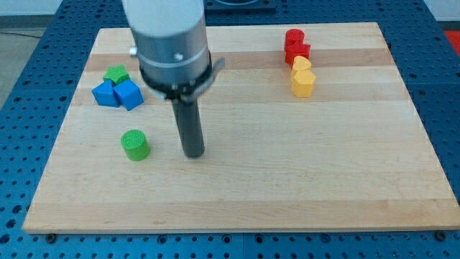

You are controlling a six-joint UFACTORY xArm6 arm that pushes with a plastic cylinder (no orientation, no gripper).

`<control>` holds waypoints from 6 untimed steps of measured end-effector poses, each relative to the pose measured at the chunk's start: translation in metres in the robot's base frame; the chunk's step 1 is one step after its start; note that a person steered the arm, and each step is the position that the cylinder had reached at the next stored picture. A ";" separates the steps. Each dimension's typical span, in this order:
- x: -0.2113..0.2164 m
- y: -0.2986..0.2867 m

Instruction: Push the green circle into the blue cube

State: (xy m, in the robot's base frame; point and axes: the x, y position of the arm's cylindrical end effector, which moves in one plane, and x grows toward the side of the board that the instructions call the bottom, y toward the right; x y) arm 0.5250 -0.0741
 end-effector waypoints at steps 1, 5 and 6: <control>0.016 -0.039; -0.010 -0.096; -0.033 -0.101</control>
